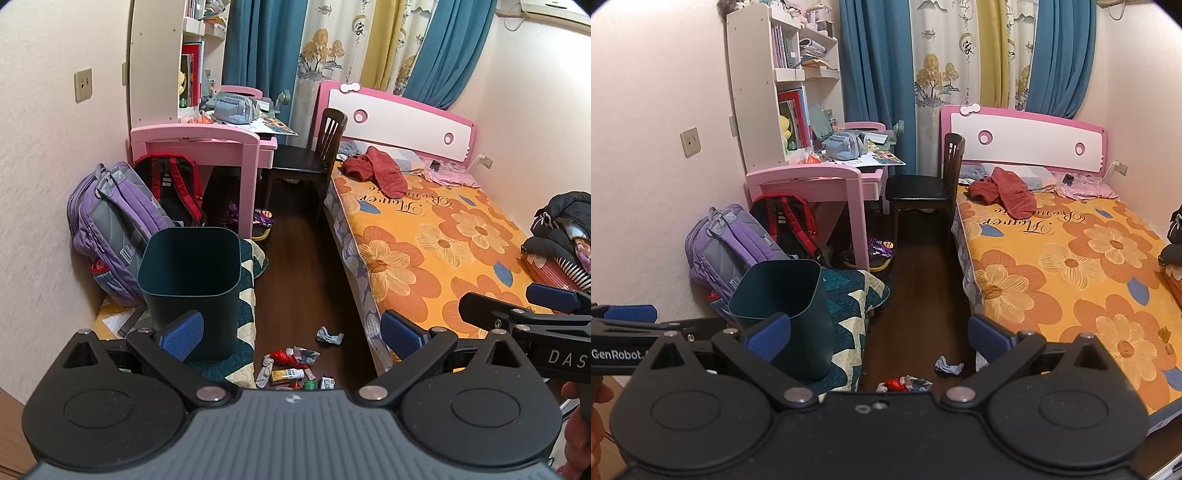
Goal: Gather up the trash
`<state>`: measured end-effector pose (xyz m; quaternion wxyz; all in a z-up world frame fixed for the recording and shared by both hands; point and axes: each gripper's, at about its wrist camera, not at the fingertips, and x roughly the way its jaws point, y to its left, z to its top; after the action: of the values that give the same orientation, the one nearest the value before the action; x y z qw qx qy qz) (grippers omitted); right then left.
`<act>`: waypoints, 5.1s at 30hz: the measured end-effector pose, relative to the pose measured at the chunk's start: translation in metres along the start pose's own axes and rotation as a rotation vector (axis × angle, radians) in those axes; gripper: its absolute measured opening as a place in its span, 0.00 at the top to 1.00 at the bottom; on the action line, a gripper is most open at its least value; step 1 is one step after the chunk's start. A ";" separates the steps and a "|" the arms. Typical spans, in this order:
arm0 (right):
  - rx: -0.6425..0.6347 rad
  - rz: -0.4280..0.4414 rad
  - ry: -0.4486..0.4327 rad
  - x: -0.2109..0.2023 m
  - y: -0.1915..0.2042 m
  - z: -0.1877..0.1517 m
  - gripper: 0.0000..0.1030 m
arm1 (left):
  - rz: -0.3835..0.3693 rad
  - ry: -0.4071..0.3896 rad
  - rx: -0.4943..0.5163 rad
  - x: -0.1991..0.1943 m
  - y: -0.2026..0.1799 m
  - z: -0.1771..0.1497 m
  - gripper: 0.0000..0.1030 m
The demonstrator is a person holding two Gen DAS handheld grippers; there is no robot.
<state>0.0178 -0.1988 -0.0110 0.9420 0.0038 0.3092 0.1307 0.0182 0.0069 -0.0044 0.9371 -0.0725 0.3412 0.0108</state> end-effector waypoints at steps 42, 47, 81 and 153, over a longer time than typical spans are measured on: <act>-0.017 0.002 -0.044 -0.016 0.005 -0.003 0.04 | 0.005 -0.019 0.026 -0.017 -0.001 0.005 0.00; -0.012 -0.005 -0.035 -0.015 0.005 -0.004 0.04 | 0.005 -0.018 0.028 -0.017 -0.004 0.003 0.00; 0.028 -0.063 0.118 0.022 0.003 -0.014 0.04 | -0.041 0.117 0.023 0.025 0.009 -0.006 0.00; 0.054 -0.174 0.776 0.739 -0.230 -0.474 0.12 | 0.308 0.809 -0.384 0.716 0.093 -0.524 0.00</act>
<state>0.3692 -0.2723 -0.8445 0.7624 -0.0471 0.6446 0.0338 0.2262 0.0030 -0.8717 0.6861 -0.1912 0.6776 0.1832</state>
